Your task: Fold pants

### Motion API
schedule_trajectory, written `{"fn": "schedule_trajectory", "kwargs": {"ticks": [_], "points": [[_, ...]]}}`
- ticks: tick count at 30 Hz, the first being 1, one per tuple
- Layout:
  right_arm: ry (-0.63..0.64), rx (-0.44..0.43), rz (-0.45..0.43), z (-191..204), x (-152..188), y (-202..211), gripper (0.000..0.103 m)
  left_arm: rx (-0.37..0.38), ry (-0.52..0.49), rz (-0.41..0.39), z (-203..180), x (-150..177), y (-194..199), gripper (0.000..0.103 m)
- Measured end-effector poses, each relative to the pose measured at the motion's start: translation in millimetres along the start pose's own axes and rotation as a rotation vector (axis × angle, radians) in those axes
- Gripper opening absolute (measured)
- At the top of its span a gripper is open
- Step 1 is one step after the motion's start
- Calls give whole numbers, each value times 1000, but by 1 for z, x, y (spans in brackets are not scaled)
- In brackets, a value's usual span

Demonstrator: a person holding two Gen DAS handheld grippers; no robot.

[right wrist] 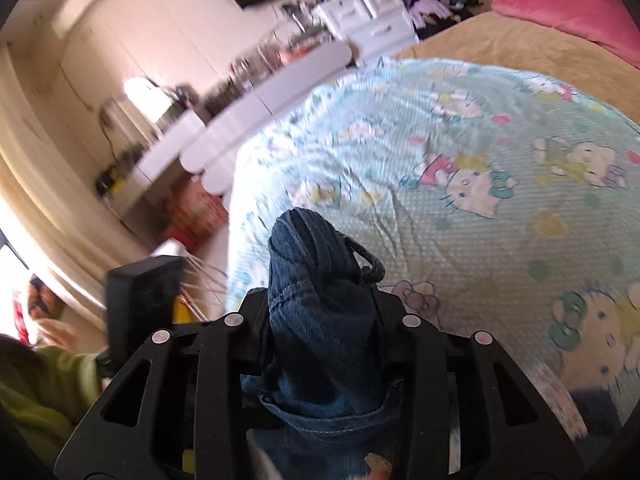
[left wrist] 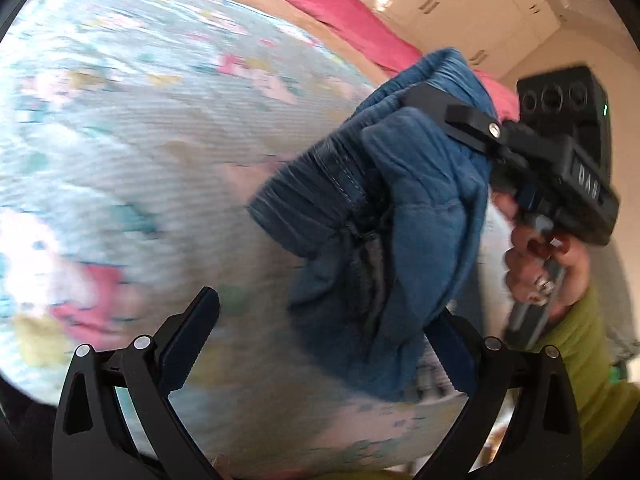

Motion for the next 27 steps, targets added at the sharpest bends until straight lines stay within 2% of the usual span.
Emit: {"fn": "schedule_trajectory", "kwargs": {"ticks": [7,10,12,14,17,20,23,25,27], "points": [[-21,-7,-88,-10,16,54,32,215,-16,49,-58,4,-19,98],[-51,10,-126,-20,26,77,39,225,-87,43,-83,9,-18,98],[-100,33,-179,-32,33,95,54,246,-132,48,-99,15,-17,98],[-168,99,-219,-50,44,114,59,283,-173,76,-116,28,-17,98],[-223,207,-246,-66,68,138,60,292,-234,125,-129,49,-23,98],[-262,264,-234,-69,90,145,62,302,-285,187,-140,68,-33,98],[-241,334,-190,-68,106,140,65,226,-362,183,-140,72,-42,98],[-216,417,-134,-72,117,134,65,206,-373,182,-138,73,-44,98],[-205,538,-63,-85,130,131,64,196,-382,179,-136,75,-44,98]]}}
Point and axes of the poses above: each gripper's, at about its wrist camera, not at the fingertips, and y roughly against the way its jaws point, z to its left, x to its underside, the point moved 7 cm from there along -y, roughly the way its jaws point, and after that the axes turned 4 degrees about -z, right-handed, at the moved point
